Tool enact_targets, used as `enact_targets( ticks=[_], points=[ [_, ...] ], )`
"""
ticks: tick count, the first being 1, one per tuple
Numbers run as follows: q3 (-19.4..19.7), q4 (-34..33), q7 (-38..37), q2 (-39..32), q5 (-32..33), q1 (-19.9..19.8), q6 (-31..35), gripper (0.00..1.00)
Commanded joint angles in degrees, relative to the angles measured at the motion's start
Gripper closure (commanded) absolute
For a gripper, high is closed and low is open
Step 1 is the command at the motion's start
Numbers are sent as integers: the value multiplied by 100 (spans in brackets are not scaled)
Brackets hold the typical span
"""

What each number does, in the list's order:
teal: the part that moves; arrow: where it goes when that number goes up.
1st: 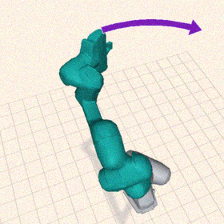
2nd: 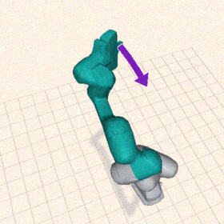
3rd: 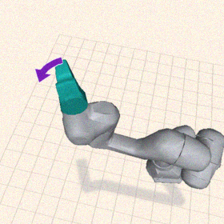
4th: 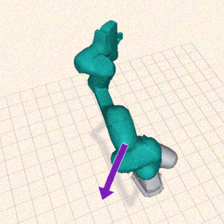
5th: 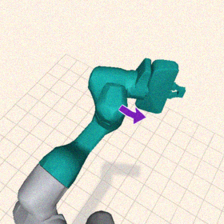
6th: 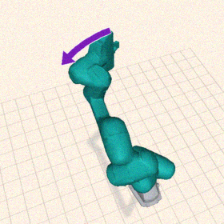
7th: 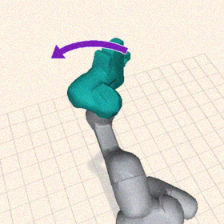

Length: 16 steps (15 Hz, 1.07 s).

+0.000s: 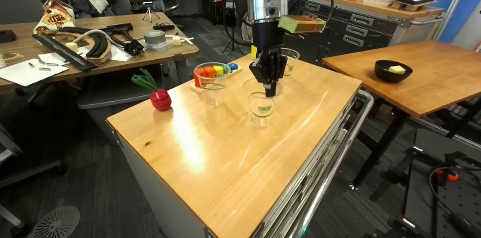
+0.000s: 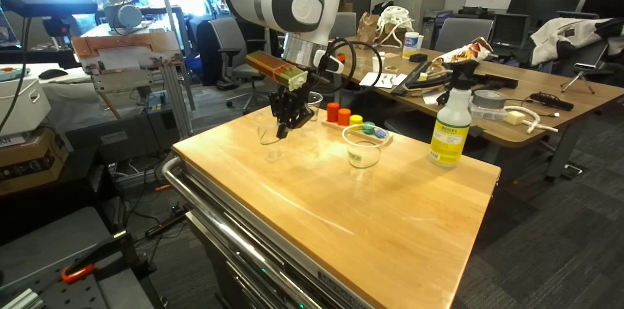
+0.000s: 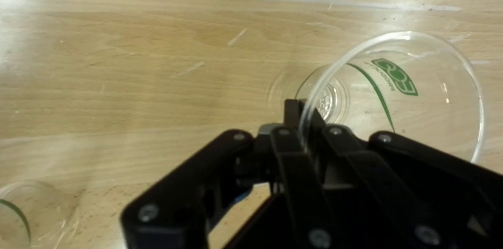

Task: Stack up the three plastic cups on the table.

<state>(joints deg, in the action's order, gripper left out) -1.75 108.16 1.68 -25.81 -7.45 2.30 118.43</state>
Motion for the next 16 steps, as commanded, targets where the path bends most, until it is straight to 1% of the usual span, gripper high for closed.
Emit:
enact_targets(
  ticks=[1,4,8,11,13,16],
  points=[
    [-115,164,174,228,-358,-187,137,100],
    [-115,229,244,488,-682,-315,-20,99],
    [-9,365,239,1236,-1070,-550,-186,99],
    [191,344,127,1747,-1180,-716,-297,99],
    [382,309,-14,1981,-1114,-824,-352,99],
    [652,239,-152,2064,-1092,-976,-580,99]
  ],
)
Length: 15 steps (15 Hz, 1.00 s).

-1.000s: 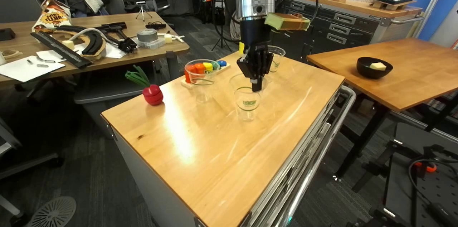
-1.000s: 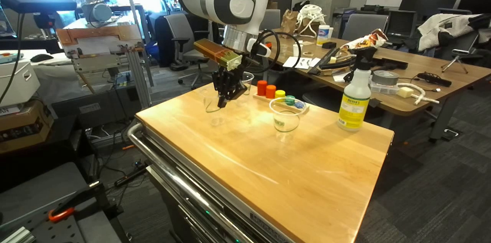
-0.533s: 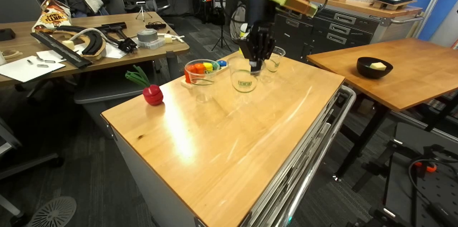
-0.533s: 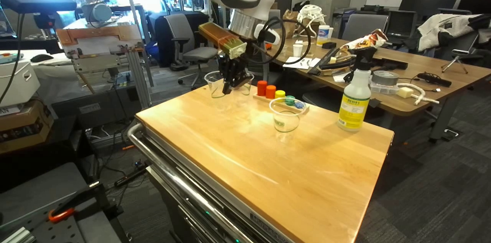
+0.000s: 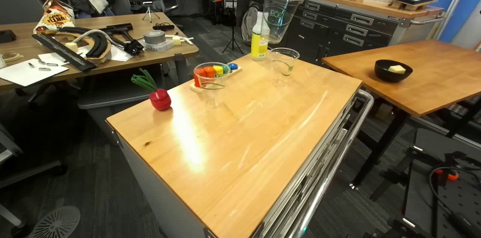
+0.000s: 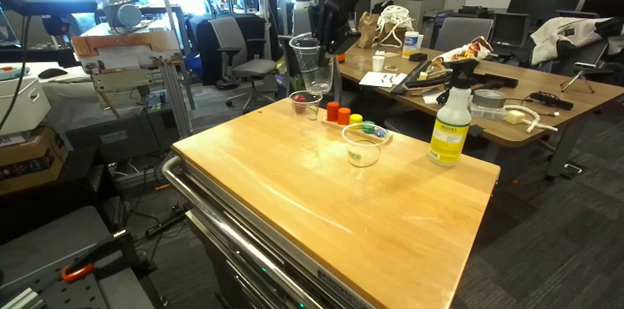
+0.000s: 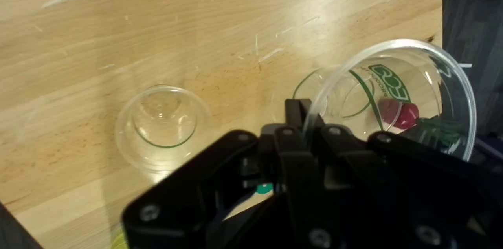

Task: Stack up the three plastic cups on the table.

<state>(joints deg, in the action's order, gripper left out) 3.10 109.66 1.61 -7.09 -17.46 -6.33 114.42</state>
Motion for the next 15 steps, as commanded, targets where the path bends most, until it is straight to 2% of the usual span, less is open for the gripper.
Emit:
enact_targets(
  ticks=[1,8,11,15],
  points=[
    [242,92,-159,166,-83,-158,-209,99],
    [514,-85,83,-457,-508,-501,-70,99],
    [504,-361,142,-783,-767,-634,-17,99],
    [494,-783,82,-1120,-767,-752,-133,99]
  ],
)
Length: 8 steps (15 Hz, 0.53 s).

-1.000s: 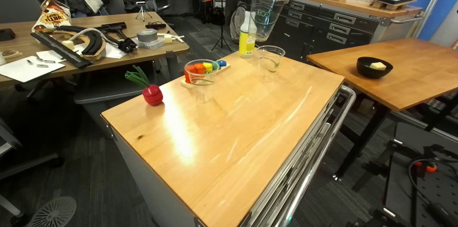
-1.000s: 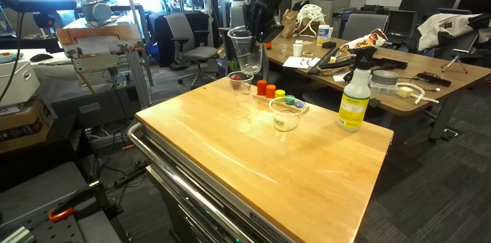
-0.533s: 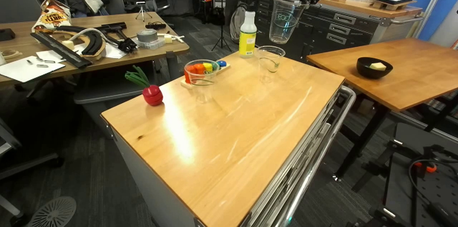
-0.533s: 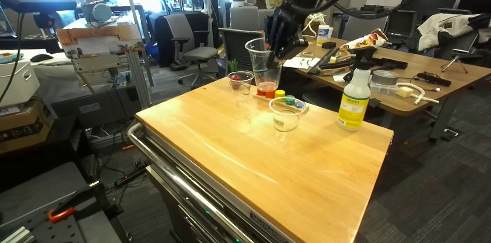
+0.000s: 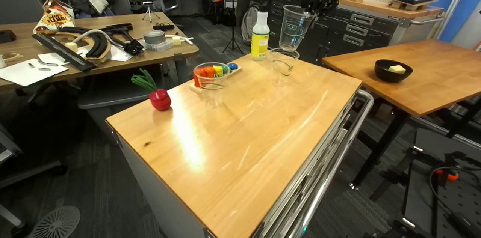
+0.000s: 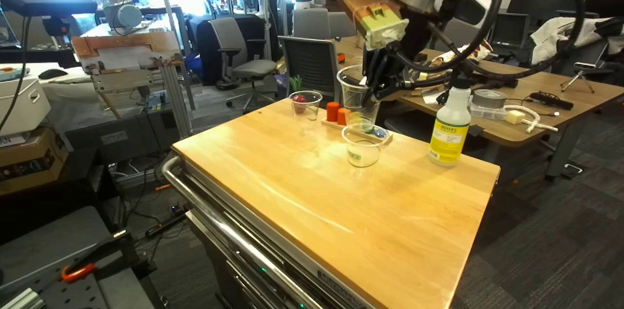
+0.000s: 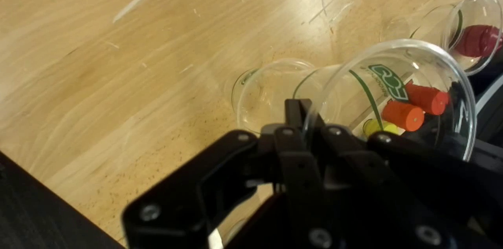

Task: Stack up the three plastic cups on the table.

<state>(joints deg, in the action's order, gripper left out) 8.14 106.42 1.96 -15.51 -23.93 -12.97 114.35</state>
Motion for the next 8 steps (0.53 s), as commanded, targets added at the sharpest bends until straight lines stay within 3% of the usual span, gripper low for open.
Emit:
enact_targets(
  ticks=[1,8],
  points=[
    [-13,-555,23,-358,-77,-102,-162,99],
    [-69,-1032,-91,-871,51,-120,-553,99]
  ],
)
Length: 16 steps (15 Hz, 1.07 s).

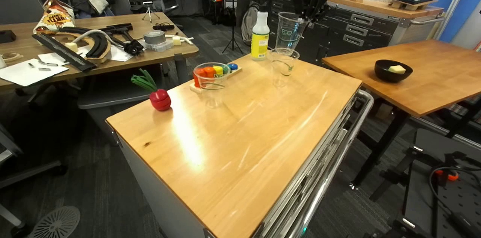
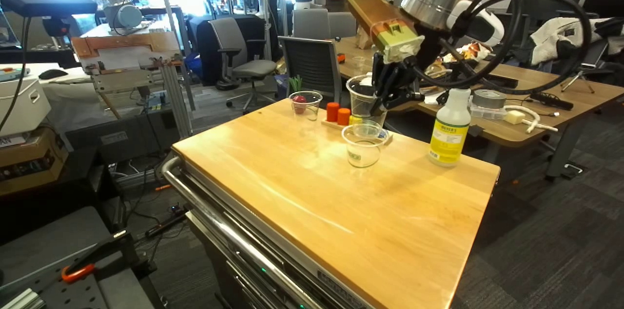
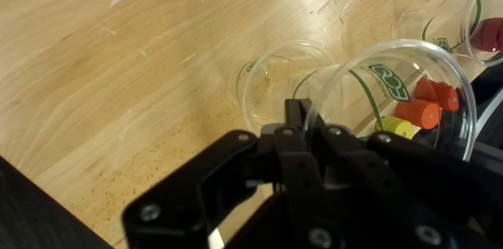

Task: Stack up the three plastic cups on the table.

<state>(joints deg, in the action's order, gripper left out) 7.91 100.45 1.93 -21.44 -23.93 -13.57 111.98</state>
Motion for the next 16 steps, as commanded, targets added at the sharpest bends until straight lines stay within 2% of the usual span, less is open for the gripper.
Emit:
enact_targets(
  ticks=[1,6,7,8,16],
  points=[
    [-38,-480,-113,-341,91,-58,-353,99],
    [-39,-810,-229,-696,183,-83,-611,99],
    [-43,-877,-233,-753,182,-87,-598,71],
    [-50,-917,-226,-789,176,-93,-590,70],
    [-52,-1061,-297,-722,198,-79,-599,9]
  ],
)
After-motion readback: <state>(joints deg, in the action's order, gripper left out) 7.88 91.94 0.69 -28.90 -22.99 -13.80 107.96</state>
